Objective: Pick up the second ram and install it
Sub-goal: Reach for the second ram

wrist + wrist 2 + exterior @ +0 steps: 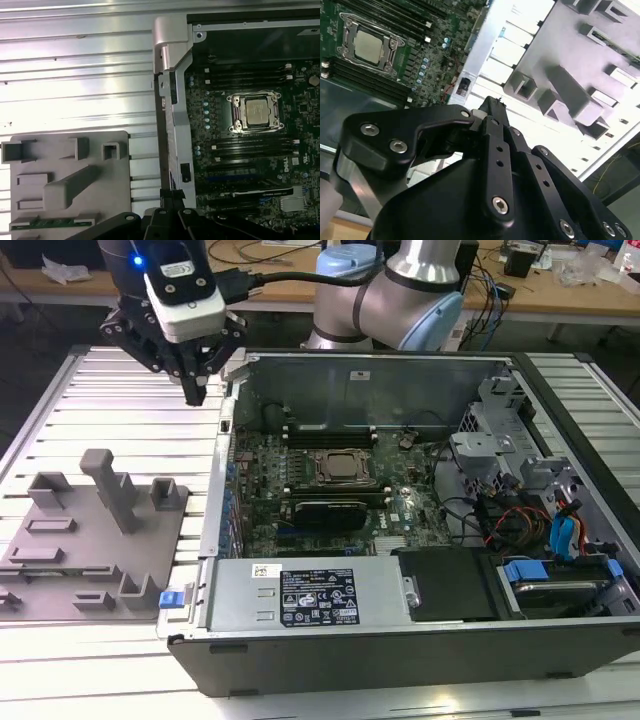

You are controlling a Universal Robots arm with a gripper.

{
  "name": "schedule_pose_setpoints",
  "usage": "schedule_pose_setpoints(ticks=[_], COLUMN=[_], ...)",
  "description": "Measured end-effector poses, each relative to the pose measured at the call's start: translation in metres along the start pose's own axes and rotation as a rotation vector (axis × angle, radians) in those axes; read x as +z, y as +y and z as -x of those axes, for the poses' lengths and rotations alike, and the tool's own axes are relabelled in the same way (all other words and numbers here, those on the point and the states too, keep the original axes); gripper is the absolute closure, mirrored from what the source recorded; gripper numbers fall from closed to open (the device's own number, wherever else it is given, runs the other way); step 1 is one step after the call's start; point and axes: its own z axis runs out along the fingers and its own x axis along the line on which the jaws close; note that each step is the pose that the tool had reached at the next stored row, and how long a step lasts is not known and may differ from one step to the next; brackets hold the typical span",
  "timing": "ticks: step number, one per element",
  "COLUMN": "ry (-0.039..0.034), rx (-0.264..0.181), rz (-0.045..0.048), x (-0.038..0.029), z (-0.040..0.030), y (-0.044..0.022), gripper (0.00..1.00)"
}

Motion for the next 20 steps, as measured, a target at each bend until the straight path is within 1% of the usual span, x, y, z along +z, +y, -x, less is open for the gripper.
schedule_pose_setpoints(ticks=[2, 4, 5, 7, 11, 12, 13, 17, 19, 20], ry=[-0.0001, 0.0000, 0.0000, 0.0000, 0.0000, -0.0001, 0.0000, 0.0000, 0.0000, -0.0001], rx=[0.000, 0.000, 0.000, 0.000, 0.000, 0.000, 0.000, 0.000, 0.000, 0.000], rz=[0.0001, 0.0000, 0.0000, 0.0000, 0.0000, 0.0000, 0.0000, 0.0000, 0.0000, 0.0001], x=[-0.0001, -0.0003, -0.0003, -0.0004, -0.0008, -0.0008, -0.0009, -0.0011, -0.0013, -0.0013], z=[-0.0047, -0.0137, -0.0194, -0.0238, -0.0424, -0.0442, -0.0491, -0.0591, -0.0698, -0.0738], y=[-0.0003, -0.0010, -0.0014, -0.0018, -0.0031, -0.0033, -0.0037, -0.0044, -0.0052, -0.0055], gripper=[0.89, 0.89, 0.89, 0.89, 0.89, 0.89, 0.89, 0.89, 0.89, 0.89])
